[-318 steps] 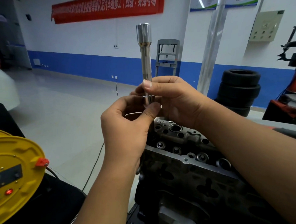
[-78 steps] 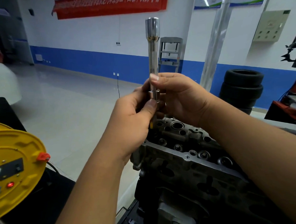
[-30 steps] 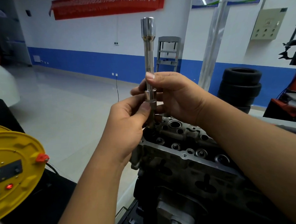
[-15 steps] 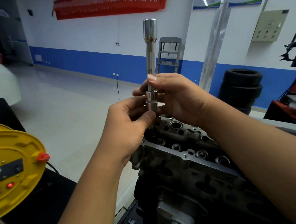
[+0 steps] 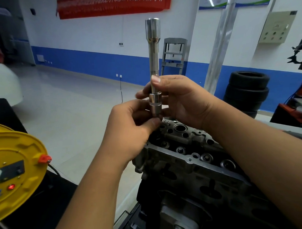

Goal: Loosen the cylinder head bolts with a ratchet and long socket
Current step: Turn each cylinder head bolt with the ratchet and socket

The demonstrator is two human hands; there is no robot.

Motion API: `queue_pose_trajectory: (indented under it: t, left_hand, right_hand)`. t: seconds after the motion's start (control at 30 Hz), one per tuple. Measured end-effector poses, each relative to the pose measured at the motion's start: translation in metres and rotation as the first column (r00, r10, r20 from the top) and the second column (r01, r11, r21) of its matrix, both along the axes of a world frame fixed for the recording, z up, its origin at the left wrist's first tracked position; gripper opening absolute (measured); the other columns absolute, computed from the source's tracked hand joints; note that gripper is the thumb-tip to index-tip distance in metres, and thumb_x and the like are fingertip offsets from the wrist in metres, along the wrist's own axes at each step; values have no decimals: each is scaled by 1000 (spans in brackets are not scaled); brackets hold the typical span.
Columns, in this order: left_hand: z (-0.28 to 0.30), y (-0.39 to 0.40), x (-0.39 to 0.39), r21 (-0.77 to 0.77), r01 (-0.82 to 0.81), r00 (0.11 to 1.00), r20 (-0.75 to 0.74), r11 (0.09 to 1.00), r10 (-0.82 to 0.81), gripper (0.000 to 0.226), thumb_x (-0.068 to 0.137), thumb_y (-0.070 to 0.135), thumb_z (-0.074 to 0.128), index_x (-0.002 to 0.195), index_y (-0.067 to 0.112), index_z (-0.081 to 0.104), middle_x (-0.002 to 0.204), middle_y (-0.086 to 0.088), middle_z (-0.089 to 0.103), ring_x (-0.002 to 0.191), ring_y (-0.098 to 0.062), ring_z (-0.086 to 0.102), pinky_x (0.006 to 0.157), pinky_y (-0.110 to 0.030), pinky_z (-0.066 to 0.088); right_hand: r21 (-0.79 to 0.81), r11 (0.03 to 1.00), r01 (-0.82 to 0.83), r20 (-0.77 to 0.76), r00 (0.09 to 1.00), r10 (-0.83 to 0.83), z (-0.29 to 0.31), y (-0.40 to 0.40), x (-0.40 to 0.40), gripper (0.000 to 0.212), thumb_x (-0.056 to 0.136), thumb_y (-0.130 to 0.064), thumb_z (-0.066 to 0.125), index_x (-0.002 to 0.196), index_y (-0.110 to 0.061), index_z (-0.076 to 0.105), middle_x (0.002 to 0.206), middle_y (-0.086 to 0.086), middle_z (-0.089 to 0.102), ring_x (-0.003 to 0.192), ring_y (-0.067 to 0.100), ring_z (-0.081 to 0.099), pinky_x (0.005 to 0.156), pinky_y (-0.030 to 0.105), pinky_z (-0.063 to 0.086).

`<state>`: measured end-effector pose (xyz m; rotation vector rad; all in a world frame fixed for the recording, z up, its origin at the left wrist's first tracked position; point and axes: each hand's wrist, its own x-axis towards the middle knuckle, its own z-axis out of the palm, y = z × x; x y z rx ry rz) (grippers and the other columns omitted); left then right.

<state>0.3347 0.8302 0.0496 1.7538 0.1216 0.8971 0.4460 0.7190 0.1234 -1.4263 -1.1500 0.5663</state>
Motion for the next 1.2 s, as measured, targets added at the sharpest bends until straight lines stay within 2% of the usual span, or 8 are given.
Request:
queue_pose_trajectory:
  t: [0.13, 0.23, 0.3, 0.43, 0.6, 0.8, 0.97, 1.2]
  left_hand:
    - [-1, 2, 0, -38, -64, 998, 21, 997, 65, 31, 73, 13, 95, 94, 27, 76, 83, 6, 80, 79, -13, 78, 79, -40, 63]
    - [0, -1, -2, -29, 64, 998, -8, 998, -65, 36, 89, -1, 79, 108, 30, 77, 98, 10, 81, 97, -9, 78, 94, -41, 61]
    - [0, -4, 0, -28, 41, 999, -7, 999, -41, 41, 89, -3, 78, 109, 33, 75, 99, 11, 81, 98, -10, 78, 97, -44, 60]
    - [-1, -5, 2, -79, -104, 994, 35, 991, 107, 40, 66, 13, 98, 94, 29, 73, 84, 11, 80, 80, -10, 79, 81, -40, 64]
    - [0, -6, 1, -80, 95, 995, 3, 992, -95, 37, 92, -2, 75, 106, 33, 75, 98, 11, 82, 97, -10, 78, 94, -38, 61]
    - [-2, -8, 4, -126, -95, 994, 48, 987, 102, 33, 70, 15, 95, 93, 26, 74, 81, 8, 80, 77, -11, 78, 75, -34, 62]
    - [-2, -4, 0, -137, 160, 986, -34, 978, -166, 29, 98, 0, 66, 107, 26, 76, 99, 7, 82, 97, -12, 78, 91, -30, 60]
    - [-4, -11, 2, -141, -114, 992, 29, 983, 119, 28, 69, 20, 97, 86, 26, 75, 77, 8, 78, 72, -10, 77, 73, -34, 62]
  right_hand:
    - [7, 1000, 2, 1, 1000, -2, 0, -1, 1, 26, 89, -39, 65, 89, -15, 75, 108, 8, 75, 94, 25, 71, 82, 43, 59]
    - [6, 1000, 15, 6, 1000, -15, 0, -1, 2, 26, 88, -39, 65, 91, -14, 73, 108, 8, 76, 99, 28, 70, 84, 47, 56]
    - [5, 1000, 17, 5, 1000, -17, 0, -1, 1, 26, 88, -39, 65, 90, -15, 73, 108, 9, 76, 98, 28, 69, 83, 47, 51]
    - [2, 1000, 1, 2, 1000, -1, 0, 0, 1, 24, 88, -38, 65, 88, -16, 75, 107, 9, 74, 97, 27, 70, 88, 48, 54]
    - [-5, 1000, 17, 20, 1000, -17, 0, -1, 0, 23, 87, -39, 66, 89, -16, 73, 106, 7, 76, 94, 24, 69, 83, 47, 51]
    - [-8, 1000, -6, 18, 1000, 6, 0, 0, 0, 21, 88, -37, 66, 86, -18, 76, 106, 8, 76, 99, 27, 71, 98, 57, 54]
    - [-11, 1000, 15, 20, 1000, -15, 0, -1, 2, 21, 87, -39, 67, 86, -19, 75, 109, 6, 77, 95, 27, 68, 81, 44, 52]
    - [-9, 1000, 7, 22, 1000, -6, 1, -1, 2, 24, 89, -38, 65, 90, -15, 74, 109, 8, 76, 90, 23, 70, 84, 44, 56]
